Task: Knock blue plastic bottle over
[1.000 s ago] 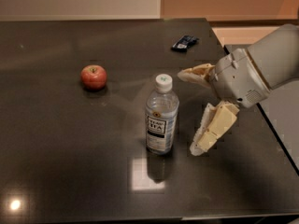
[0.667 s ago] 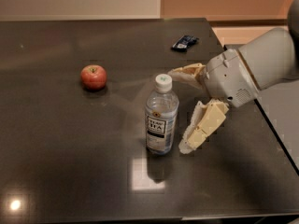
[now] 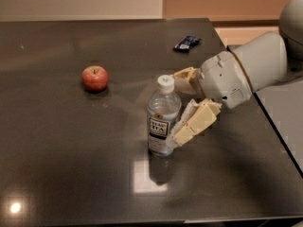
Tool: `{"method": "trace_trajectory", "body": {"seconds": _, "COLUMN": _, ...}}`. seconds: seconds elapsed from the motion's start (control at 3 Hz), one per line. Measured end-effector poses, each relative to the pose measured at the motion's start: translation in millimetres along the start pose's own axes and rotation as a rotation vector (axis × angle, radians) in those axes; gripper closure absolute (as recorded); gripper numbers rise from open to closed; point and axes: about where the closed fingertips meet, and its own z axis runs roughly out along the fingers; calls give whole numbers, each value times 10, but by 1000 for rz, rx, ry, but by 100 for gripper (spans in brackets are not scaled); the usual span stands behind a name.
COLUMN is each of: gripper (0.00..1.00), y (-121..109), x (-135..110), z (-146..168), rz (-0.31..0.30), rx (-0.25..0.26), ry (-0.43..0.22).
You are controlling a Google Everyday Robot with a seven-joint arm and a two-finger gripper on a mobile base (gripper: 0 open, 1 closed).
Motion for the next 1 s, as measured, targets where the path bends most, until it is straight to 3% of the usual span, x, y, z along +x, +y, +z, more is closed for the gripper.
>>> {"method": "trace_trajectory", "body": {"seconds": 0.67, "gripper": 64, "y": -61, "x": -28, "z": -23, "rz": 11, "rx": 7, "ry": -3}}
{"method": "trace_trajectory", "body": {"seconds": 1.0, "gripper": 87, "y": -51, "x": -145, "z": -167, "rz": 2, "rx": 41, "ry": 42}}
